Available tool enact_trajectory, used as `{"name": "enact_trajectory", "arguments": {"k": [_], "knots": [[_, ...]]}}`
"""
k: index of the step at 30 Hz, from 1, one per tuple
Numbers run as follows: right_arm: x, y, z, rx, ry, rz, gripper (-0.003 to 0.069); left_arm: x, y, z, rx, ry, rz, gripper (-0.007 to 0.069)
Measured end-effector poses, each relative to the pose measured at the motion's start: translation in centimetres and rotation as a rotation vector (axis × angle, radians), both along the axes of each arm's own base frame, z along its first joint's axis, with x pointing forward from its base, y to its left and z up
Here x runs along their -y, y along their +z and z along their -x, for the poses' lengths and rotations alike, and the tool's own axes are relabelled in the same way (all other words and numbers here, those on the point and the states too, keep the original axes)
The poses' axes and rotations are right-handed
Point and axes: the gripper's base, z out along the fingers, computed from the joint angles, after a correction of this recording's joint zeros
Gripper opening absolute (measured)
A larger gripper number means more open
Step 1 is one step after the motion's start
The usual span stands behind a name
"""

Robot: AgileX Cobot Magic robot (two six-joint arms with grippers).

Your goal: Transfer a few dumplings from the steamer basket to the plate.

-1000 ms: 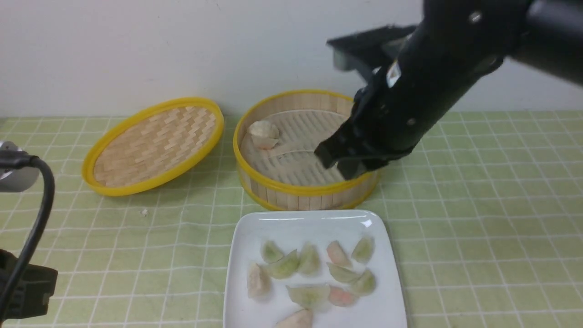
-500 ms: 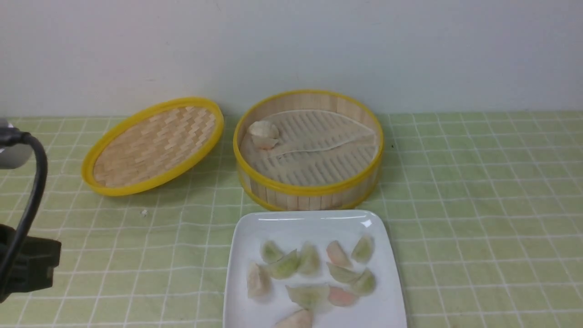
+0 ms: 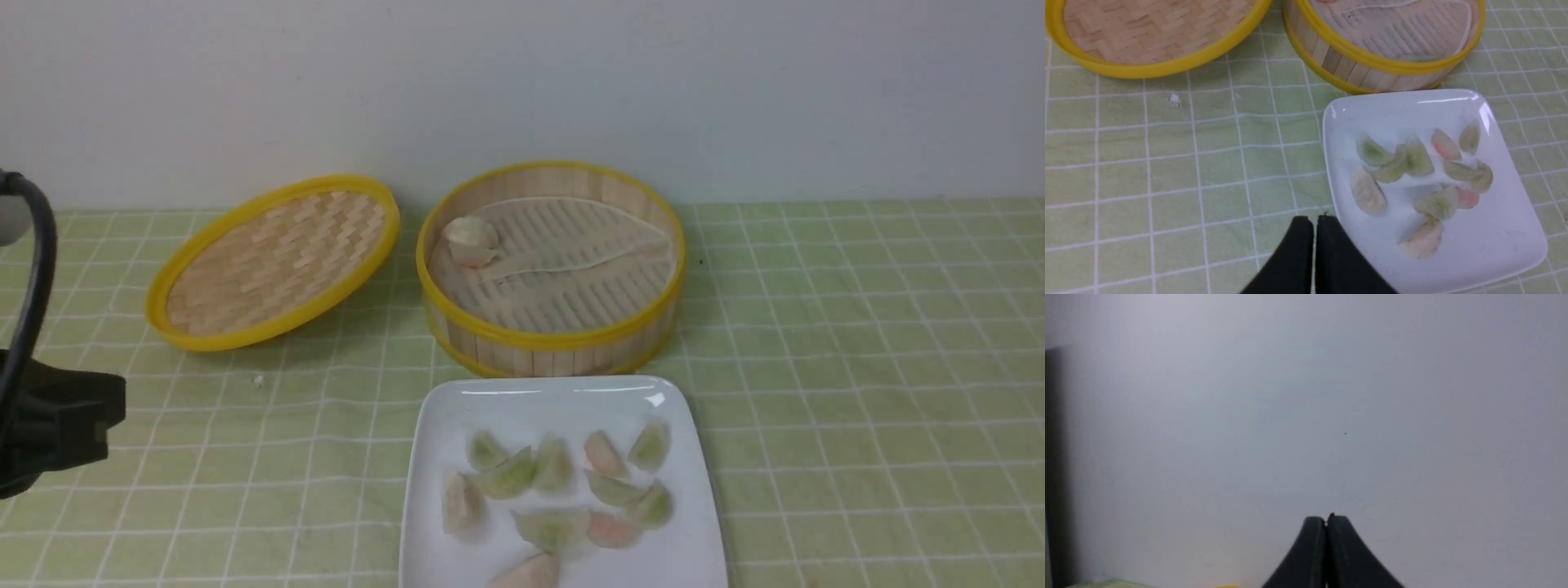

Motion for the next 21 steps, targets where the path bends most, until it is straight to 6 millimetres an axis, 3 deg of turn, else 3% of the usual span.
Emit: {"name": "enact_trajectory", "arguments": {"k": [5,8,13,16,21], "knots": [[0.0,0.0,-0.1,0.017,-0.01,0.0,-0.0015,0.0,0.6,1.3,0.057,-0.028,-0.015,-0.0006],[0.0,0.0,-0.1,0.019,-0.013,0.004,-0.0015,-0.1,1.4,3.2,0.129,-0.04,-0.024,-0.0006],[0.0,0.0,-0.1,0.022,-0.014,0.006,-0.0015,-0.4,3.0,8.6,0.363,-0.036,-0.019,-0.0006],[0.0,0.0,-0.1,0.022,-0.014,0.006,-0.0015,-0.7,3.0,11.3,0.482,-0.027,-0.013,-0.0006],[0.0,0.0,-0.1,0.022,-0.015,0.007,-0.0015,-0.8,1.8,13.4,0.584,-0.016,0.001,-0.0006]]}}
